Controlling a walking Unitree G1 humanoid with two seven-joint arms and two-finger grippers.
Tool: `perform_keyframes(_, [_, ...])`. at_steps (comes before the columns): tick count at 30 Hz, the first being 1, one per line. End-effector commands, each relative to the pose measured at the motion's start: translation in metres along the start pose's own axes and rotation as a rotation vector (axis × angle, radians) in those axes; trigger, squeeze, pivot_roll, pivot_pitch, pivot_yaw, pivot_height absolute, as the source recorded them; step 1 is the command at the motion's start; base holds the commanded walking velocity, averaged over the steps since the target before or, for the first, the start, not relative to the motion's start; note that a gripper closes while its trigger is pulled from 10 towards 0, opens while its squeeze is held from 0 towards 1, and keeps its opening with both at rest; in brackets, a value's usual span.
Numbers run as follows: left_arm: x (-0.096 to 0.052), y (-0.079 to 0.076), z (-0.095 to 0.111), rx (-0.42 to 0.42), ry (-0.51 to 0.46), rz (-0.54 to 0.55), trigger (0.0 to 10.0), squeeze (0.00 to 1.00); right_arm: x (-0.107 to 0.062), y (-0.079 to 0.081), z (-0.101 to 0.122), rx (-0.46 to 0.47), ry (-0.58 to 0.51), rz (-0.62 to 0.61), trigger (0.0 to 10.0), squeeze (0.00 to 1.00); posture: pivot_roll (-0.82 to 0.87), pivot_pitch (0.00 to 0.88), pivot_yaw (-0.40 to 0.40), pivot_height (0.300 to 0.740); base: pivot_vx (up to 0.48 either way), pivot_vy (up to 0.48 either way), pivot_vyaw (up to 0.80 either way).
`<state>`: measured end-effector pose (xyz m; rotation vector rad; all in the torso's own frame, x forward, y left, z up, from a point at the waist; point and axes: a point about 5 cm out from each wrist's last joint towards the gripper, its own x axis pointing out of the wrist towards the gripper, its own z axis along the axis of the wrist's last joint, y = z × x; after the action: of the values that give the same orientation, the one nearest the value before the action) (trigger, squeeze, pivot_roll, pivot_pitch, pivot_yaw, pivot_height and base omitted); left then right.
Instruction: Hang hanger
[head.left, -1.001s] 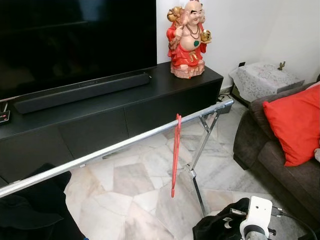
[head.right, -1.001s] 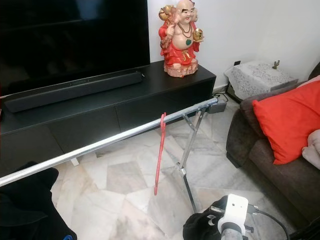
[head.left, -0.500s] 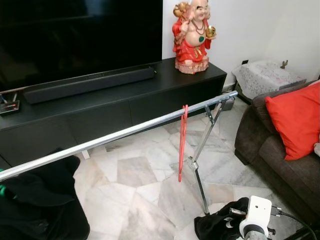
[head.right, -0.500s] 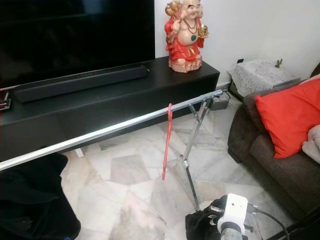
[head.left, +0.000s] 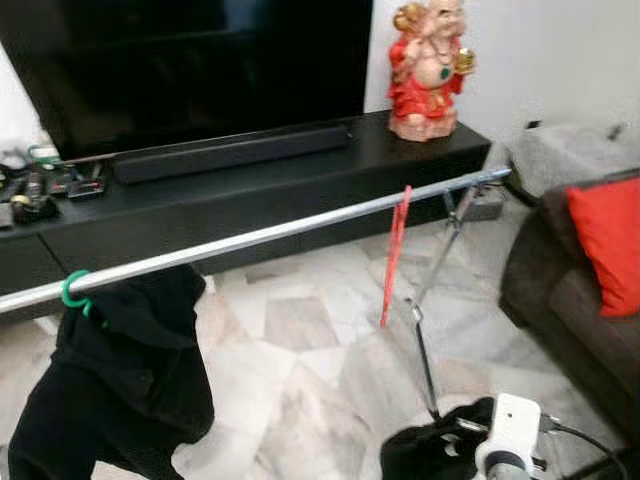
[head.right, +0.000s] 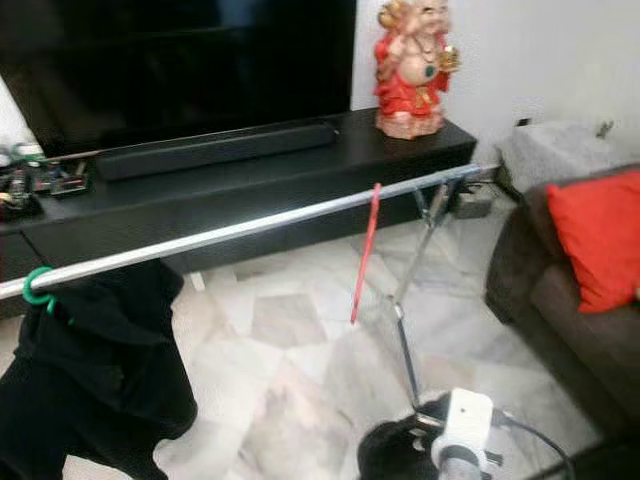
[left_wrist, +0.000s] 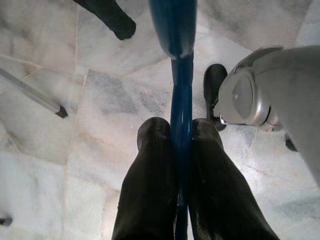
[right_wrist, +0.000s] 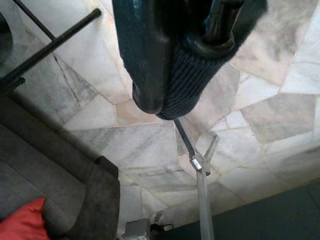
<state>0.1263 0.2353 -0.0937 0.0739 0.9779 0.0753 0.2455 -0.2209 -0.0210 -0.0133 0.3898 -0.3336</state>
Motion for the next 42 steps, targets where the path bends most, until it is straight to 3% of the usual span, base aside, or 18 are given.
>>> perform_keyframes(1, [-0.0017, 0.0003, -0.0053, 0.011, 0.014, -0.006, 10.0, 0.00, 0.0001, -0.0021, 0.0003, -0.003, -0.004, -0.004, 10.0, 0.00, 0.15, 0.042, 0.017, 0.740, -0.281, 0.000, 0.00])
perform_keyframes(42, [-0.0029, -0.0010, -0.0109, 0.000, 0.034, -0.003, 10.0, 0.00, 0.0008, 0.0010, 0.0021, -0.006, -0.009, 0.013, 10.0, 0.00, 0.15, 0.040, 0.014, 0.740, -0.287, 0.000, 0.00])
